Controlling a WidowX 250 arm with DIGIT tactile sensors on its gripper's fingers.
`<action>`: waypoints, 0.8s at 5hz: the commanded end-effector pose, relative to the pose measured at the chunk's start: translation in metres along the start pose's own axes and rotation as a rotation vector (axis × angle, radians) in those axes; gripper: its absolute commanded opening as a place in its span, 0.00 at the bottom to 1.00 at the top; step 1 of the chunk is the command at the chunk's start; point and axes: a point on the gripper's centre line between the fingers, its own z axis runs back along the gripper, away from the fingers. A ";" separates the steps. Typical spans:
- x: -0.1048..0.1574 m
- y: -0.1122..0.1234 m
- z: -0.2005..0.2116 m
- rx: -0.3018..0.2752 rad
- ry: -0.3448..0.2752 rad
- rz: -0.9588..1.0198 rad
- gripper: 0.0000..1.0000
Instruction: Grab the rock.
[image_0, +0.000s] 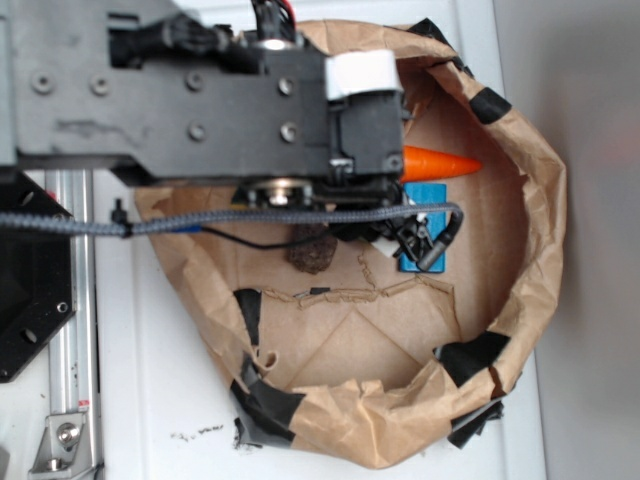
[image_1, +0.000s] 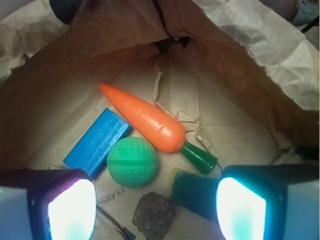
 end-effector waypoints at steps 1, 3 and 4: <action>-0.015 0.012 -0.026 -0.054 -0.026 0.010 1.00; -0.043 -0.006 -0.045 -0.105 0.005 -0.009 1.00; -0.040 -0.018 -0.063 -0.076 -0.017 -0.042 1.00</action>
